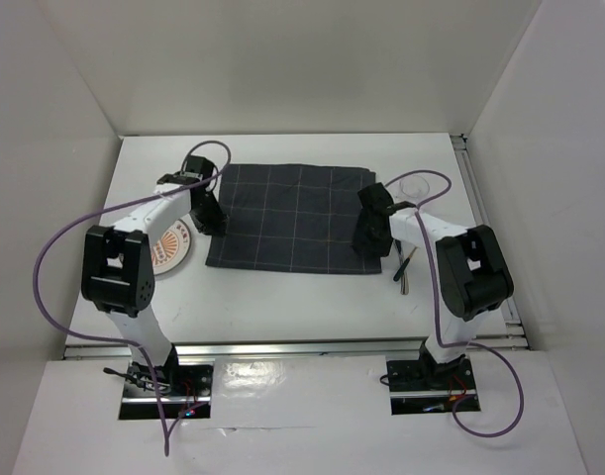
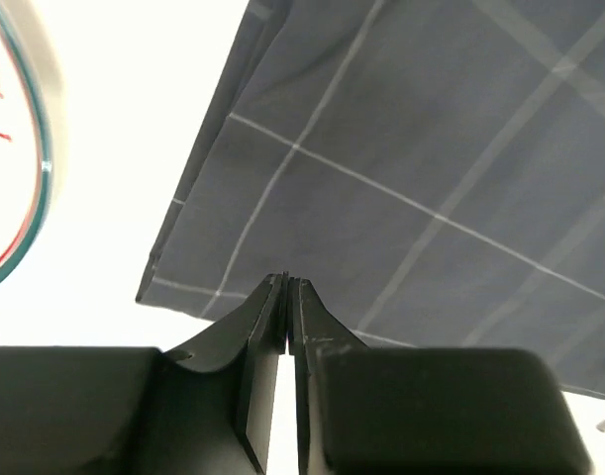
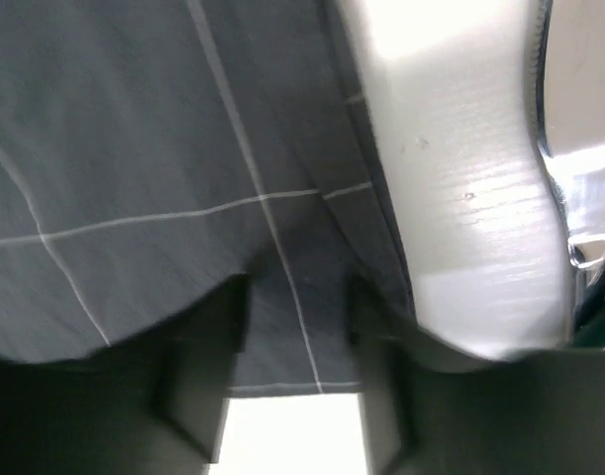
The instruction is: Set the dinner table for one person
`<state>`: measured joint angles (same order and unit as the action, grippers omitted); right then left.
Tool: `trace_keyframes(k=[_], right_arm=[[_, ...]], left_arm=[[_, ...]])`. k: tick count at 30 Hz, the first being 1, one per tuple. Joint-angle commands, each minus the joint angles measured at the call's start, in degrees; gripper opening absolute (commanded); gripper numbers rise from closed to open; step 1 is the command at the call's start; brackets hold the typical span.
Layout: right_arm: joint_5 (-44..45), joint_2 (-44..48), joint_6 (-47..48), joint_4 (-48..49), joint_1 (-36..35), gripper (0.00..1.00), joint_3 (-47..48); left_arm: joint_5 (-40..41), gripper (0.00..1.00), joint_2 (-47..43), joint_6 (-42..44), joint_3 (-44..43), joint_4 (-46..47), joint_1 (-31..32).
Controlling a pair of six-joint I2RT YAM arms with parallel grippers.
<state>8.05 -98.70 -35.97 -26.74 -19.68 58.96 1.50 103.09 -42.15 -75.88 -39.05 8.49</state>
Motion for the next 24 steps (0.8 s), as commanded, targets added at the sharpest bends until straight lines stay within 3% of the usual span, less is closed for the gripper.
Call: trace_keyframes(k=[1,3,6,11,12,14,15,18,24], right_arm=[[1.79,4.82,3.62,-2.78,-1.41,0.64,5.89],[1.26,7.10,5.46,-2.79,-1.94,0.73,8.27],[-0.23,8.34,6.87,-3.49,-2.46,0.73,13.45],[-3.39,8.34,6.87,-4.02,-2.47,0.31,15.31],[-4.09,8.34,7.40,-4.02,-2.47,0.28,14.70],[-4.62,7.64,7.40,-4.02,-2.47,0.28,14.69],[-5.24,7.12,7.40,-4.02,-2.47,0.28,14.69],[-6.47,7.11,8.10,-4.55,-2.47,0.28,16.62],[-7.00,5.88,9.77,-6.39,-2.47,0.28,19.70]], left_arm=[[1.67,0.23,-5.87,0.49,-2.87,-2.87,-0.93],[1.67,0.23,-8.51,0.49,-2.87,-2.88,-3.55],[-1.75,0.23,-11.06,0.49,-0.52,-1.12,-8.81],[-10.97,0.19,-11.77,2.51,3.18,3.18,-11.92],[-12.21,0.19,-11.77,3.12,3.19,4.84,-10.96],[-15.36,0.16,-9.86,4.80,3.19,5.65,-7.71],[-15.38,0.09,-8.71,5.32,3.19,5.65,-5.09],[-13.90,0.04,-4.13,5.51,3.19,6.18,-1.73],[-8.80,0.00,-0.87,1.64,10.12,11.19,-0.49]])
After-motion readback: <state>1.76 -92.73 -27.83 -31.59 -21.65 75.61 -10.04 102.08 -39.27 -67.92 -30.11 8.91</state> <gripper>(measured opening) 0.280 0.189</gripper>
